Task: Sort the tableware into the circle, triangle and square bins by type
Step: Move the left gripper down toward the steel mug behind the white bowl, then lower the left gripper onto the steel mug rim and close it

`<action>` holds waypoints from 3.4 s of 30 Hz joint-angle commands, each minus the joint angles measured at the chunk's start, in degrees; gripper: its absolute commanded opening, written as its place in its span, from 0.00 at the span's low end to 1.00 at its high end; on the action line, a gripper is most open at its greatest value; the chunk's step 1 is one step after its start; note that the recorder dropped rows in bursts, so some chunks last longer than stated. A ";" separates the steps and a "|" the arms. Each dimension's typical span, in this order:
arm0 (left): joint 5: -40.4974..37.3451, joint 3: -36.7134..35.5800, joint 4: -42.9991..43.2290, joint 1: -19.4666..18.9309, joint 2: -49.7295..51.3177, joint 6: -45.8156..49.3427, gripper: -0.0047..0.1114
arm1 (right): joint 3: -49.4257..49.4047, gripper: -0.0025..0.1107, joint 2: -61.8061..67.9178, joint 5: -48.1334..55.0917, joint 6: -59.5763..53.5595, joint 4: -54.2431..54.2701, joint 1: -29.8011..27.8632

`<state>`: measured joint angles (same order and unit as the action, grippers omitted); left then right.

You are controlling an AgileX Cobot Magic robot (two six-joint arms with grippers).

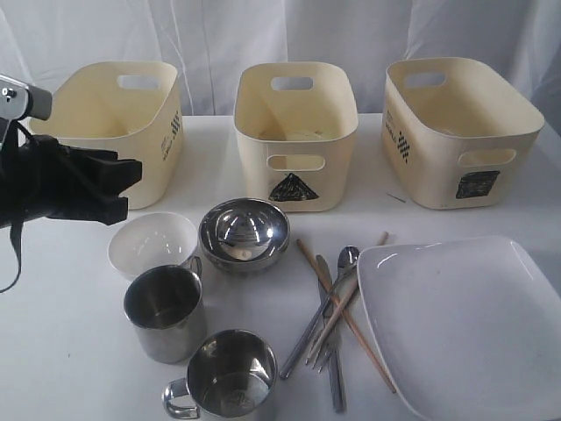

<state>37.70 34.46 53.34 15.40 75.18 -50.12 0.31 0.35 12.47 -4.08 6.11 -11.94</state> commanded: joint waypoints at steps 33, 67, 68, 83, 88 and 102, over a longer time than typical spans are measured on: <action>-59.15 8.96 -62.48 17.80 -13.60 46.91 0.42 | -0.31 0.02 -0.35 -0.08 -0.21 0.09 -0.10; -55.13 8.96 -66.37 17.68 -0.44 44.94 0.59 | -0.31 0.02 -0.35 -0.08 -0.21 0.09 -0.10; -55.13 8.96 -66.37 17.18 -0.15 44.94 0.59 | -0.31 0.02 -0.35 -0.08 -0.21 0.09 -0.10; -56.26 8.96 -65.94 13.22 0.91 44.94 0.59 | -0.31 0.02 -0.35 -0.08 -0.21 0.09 -0.10; -55.83 8.96 -65.94 13.22 4.10 45.84 0.59 | -0.31 0.02 -0.35 -0.08 -0.21 0.09 -0.10; -53.64 8.96 -65.94 13.22 8.88 46.00 0.59 | -0.31 0.02 -0.35 -0.08 -0.21 0.09 -0.10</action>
<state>-16.22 43.18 -12.40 28.77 83.66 -4.26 0.31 0.35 12.47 -4.08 6.11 -11.94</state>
